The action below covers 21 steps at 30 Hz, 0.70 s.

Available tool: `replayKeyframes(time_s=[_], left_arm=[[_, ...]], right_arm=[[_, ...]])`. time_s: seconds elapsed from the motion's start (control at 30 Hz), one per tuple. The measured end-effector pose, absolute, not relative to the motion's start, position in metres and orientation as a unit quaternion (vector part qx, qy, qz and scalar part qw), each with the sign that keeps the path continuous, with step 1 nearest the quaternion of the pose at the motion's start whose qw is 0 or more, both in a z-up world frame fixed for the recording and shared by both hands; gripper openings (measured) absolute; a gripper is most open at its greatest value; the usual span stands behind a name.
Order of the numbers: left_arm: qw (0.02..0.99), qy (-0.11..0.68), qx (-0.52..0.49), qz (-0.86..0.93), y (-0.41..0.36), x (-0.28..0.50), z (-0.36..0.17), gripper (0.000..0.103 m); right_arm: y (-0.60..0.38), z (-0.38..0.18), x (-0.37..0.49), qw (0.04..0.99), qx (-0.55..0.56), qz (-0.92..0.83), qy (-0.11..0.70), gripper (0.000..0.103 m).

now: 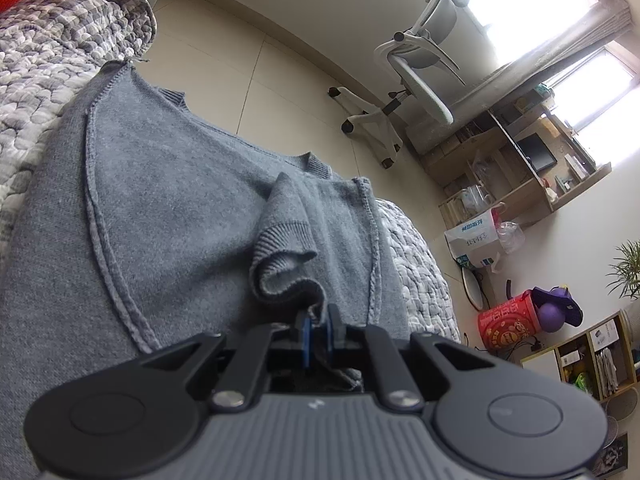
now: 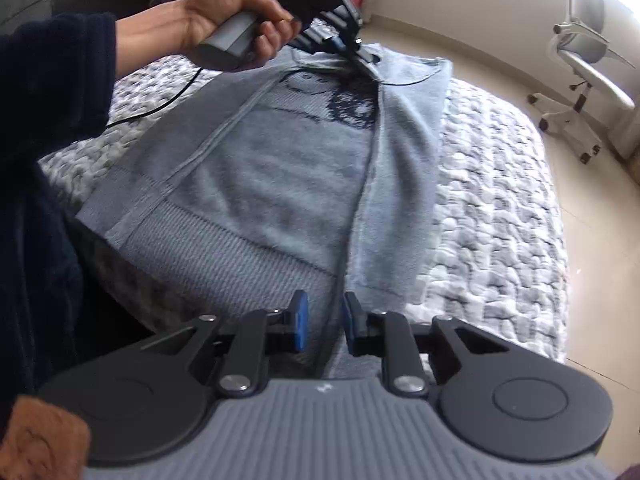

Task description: Fold clothes

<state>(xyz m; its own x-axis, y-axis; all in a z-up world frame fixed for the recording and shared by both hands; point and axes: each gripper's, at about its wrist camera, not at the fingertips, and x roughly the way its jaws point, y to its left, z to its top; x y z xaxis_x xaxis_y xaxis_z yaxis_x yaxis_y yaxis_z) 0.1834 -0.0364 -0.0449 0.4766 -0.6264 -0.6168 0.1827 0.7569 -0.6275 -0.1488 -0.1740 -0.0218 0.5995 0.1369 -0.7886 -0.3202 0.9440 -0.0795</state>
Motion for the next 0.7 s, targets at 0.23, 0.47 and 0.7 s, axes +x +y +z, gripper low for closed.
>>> replayKeyframes(time_s=[0.23, 0.47, 0.7], left_arm=[[0.822, 0.447, -0.258, -0.242, -0.036, 0.185, -0.044, 0.007], [0.828, 0.421, -0.273, -0.251, -0.027, 0.183, -0.035, 0.006], [0.833, 0.416, -0.275, -0.241, -0.023, 0.186, -0.037, 0.006]], right_arm=[[-0.168, -0.036, -0.143, 0.874, -0.122, 0.121, 0.454, 0.006], [-0.167, -0.004, -0.145, 0.891, -0.068, 0.109, 0.434, 0.004], [-0.15, -0.013, -0.127, 0.88, 0.006, 0.128, 0.458, 0.004]])
